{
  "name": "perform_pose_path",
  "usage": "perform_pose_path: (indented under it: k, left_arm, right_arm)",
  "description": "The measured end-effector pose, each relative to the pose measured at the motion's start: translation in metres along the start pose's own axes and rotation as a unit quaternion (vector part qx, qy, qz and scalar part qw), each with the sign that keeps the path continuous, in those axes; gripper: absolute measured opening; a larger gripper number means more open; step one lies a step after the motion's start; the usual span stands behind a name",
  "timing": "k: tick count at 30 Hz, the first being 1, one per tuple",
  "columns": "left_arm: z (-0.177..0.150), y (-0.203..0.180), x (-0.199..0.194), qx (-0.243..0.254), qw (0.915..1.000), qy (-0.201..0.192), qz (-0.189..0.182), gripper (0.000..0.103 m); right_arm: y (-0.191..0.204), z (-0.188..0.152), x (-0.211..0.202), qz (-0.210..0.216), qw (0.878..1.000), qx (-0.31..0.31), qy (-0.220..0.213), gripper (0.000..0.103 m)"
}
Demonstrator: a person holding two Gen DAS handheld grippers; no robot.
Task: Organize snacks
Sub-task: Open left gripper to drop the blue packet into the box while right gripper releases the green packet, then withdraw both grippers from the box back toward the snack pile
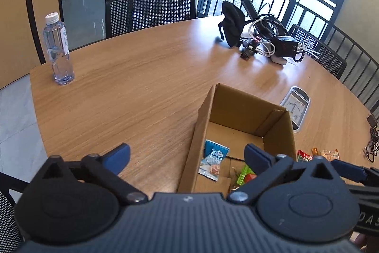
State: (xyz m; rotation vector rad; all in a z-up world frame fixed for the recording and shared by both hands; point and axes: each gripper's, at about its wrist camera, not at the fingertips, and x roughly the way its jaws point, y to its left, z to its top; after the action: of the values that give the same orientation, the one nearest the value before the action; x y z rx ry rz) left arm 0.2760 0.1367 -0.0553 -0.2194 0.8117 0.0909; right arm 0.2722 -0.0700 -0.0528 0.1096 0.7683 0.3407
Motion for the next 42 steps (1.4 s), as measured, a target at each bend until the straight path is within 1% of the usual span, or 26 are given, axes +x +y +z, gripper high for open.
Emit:
perform_pose_path:
  k: [1, 3, 7, 12, 16, 20, 25, 28, 33, 38, 42]
  left_arm:
    - [-0.001, -0.002, -0.001, 0.002, 1.0, -0.001, -0.003, 0.103]
    - [-0.003, -0.007, -0.003, 0.003, 0.9999, 0.002, -0.013, 0.103]
    - [-0.01, -0.018, -0.01, 0.011, 0.9996, -0.006, -0.025, 0.103]
    - [-0.02, -0.034, -0.021, 0.027, 0.999, -0.012, -0.034, 0.103]
    - [-0.03, -0.046, -0.032, 0.043, 0.9982, -0.011, -0.039, 0.103]
    - [-0.041, -0.057, -0.044, 0.044, 0.9977, -0.008, -0.051, 0.103]
    - [-0.057, -0.071, -0.06, 0.058, 0.9965, -0.006, -0.059, 0.103]
    - [-0.067, -0.079, -0.07, 0.061, 0.9963, 0.001, -0.059, 0.103]
    - [-0.085, -0.092, -0.086, 0.076, 0.9952, 0.002, -0.061, 0.103]
    - [-0.103, -0.105, -0.102, 0.085, 0.9941, 0.005, -0.066, 0.103]
    - [-0.116, -0.114, -0.114, 0.084, 0.9938, 0.006, -0.073, 0.103]
  right_arm:
    - [-0.002, -0.002, -0.004, -0.007, 1.0, 0.0, -0.002, 0.095]
    - [-0.007, -0.007, -0.011, -0.02, 1.0, -0.001, -0.004, 0.097]
    - [-0.018, -0.018, -0.028, -0.046, 0.999, 0.001, -0.006, 0.103]
    - [-0.032, -0.032, -0.049, -0.069, 0.998, 0.005, -0.009, 0.103]
    - [-0.042, -0.044, -0.064, -0.079, 0.997, 0.009, -0.001, 0.103]
    - [-0.051, -0.054, -0.079, -0.094, 0.995, 0.01, 0.002, 0.103]
    - [-0.063, -0.069, -0.103, -0.104, 0.994, 0.02, -0.003, 0.103]
    - [-0.069, -0.078, -0.116, -0.101, 0.994, 0.027, -0.007, 0.103]
    - [-0.076, -0.093, -0.138, -0.099, 0.994, 0.032, -0.015, 0.103]
    - [-0.09, -0.106, -0.159, -0.092, 0.994, 0.051, -0.016, 0.103]
    - [-0.102, -0.117, -0.173, -0.105, 0.993, 0.057, -0.014, 0.103]
